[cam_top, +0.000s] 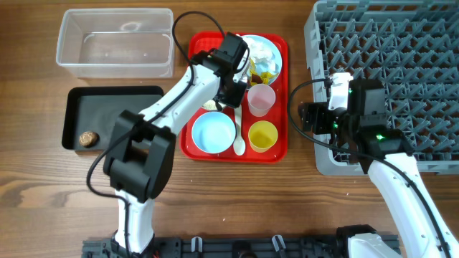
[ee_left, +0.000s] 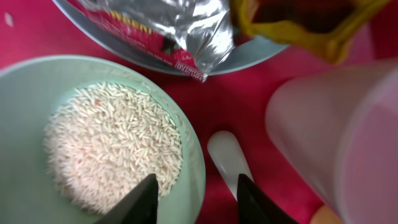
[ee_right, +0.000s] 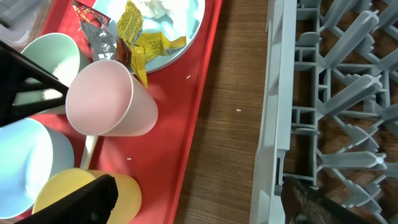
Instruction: Sort waste into correct bins and load items into the dishwasher rack
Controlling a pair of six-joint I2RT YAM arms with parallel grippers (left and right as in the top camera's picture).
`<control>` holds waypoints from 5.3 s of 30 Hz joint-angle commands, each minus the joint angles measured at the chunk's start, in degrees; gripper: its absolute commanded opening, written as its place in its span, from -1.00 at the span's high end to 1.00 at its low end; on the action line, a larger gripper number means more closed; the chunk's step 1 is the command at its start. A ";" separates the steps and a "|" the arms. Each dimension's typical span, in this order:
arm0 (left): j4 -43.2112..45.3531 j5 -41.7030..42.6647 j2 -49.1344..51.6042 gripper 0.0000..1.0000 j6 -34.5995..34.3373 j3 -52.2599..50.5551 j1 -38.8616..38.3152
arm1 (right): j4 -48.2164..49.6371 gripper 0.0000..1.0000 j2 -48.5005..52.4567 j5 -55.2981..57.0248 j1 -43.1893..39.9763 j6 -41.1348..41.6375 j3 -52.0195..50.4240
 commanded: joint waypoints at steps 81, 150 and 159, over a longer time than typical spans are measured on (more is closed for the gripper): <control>-13.66 87.47 -21.94 0.92 16.90 -24.90 59.65 | -0.44 -0.75 3.06 -0.09 0.17 -0.98 0.85; -10.86 -3.96 -36.57 -0.93 -18.86 -10.64 11.10 | -15.87 -0.66 8.87 4.31 10.19 7.02 15.98; 2.69 6.58 -16.31 -0.07 -16.37 -10.64 -6.40 | -16.37 -0.66 2.27 4.09 -0.42 9.07 16.04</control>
